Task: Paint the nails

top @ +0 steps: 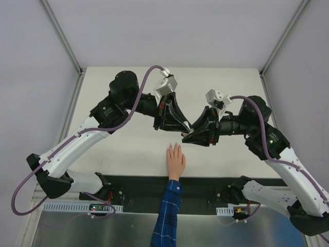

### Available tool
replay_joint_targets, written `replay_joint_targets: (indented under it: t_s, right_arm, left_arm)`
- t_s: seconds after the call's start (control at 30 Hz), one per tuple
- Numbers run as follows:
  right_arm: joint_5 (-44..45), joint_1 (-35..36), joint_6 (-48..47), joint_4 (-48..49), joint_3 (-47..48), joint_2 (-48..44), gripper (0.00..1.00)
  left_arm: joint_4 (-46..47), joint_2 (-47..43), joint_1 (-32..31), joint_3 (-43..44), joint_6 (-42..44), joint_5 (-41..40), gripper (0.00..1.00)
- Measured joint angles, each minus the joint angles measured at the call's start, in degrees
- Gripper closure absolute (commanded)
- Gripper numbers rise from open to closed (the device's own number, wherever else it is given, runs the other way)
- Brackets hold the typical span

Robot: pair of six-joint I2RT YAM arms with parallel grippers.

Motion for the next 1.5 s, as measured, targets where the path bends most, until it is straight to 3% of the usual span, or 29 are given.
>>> replay_joint_targets:
  t_s: [0.1,0.13,0.17,0.2,0.27,0.37,0.7,0.9,1.03,1.4,1.47,1.5]
  right_arm:
    - [-4.44,-0.11,2.97,4.55,-1.25,0.09,1.0]
    - [-4.9,-0.31,3.41,4.9,-1.29,0.09,1.0]
    - [-5.03,-0.63,3.5,5.01,-1.29,0.09,1.0]
    - [-4.92,-1.01,3.06,4.74,-1.22,0.09,1.0]
    - [-4.48,-1.22,0.98,2.78,-0.83,0.02,1.0]
    - [-0.39,-1.16,-2.32,-0.17,0.26,-0.94,1.0]
    - [21.79,-1.18,-5.05,-4.04,3.43,1.49,1.0]
    - [28.65,-1.18,-4.81,-4.22,3.43,2.12,1.0]
    - [29.66,-1.18,-4.63,-3.82,3.43,2.12,1.0]
    - [31.3,-0.33,-4.61,-3.45,3.41,2.1,1.0]
    - [31.5,0.15,-4.61,-3.34,3.41,2.1,0.99]
    - [31.78,0.42,-4.61,-3.26,3.41,2.1,1.0]
  left_arm:
    - [2.51,-1.07,-0.35,-0.87,0.61,2.08,1.0]
    - [2.89,-1.07,-0.35,-0.9,0.59,2.4,0.88]
    - [3.21,-1.01,-0.33,-0.9,0.5,2.47,0.62]
    - [3.43,-0.85,-0.24,-0.87,0.24,2.47,0.48]
    - [3.56,-0.46,0.61,-0.87,-0.63,2.51,0.29]
    - [2.78,-0.2,3.58,-0.85,-2.67,0.39,0.2]
    - [-3.17,-0.22,4.76,1.95,-7.02,-19.12,0.2]
    - [-4.9,-0.22,0.0,1.97,-7.37,-30.99,0.22]
    - [-5.29,0.79,-2.6,2.78,-7.5,-35.17,0.46]
    - [-5.33,2.86,-3.34,3.58,-9.18,-39.52,0.55]
    - [-5.33,2.93,-3.37,3.87,-9.64,-39.56,0.61]
    - [-5.33,3.02,-3.37,4.02,-9.88,-39.47,0.73]
